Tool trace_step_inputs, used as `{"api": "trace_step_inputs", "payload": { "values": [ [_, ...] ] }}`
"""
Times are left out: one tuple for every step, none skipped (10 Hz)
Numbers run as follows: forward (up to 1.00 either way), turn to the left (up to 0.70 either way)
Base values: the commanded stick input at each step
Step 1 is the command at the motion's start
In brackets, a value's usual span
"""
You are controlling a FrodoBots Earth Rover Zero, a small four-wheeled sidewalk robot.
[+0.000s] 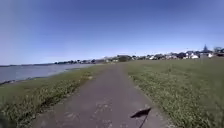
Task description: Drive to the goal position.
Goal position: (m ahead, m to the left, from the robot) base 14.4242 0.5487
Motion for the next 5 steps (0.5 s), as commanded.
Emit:
{"api": "trace_step_inputs", "payload": {
  "values": [
    [0.7, 0.0],
    [0.7, 0.0],
    [0.7, 0.0],
    [0.7, 0.0],
    [0.7, 0.0]
  ]
}}
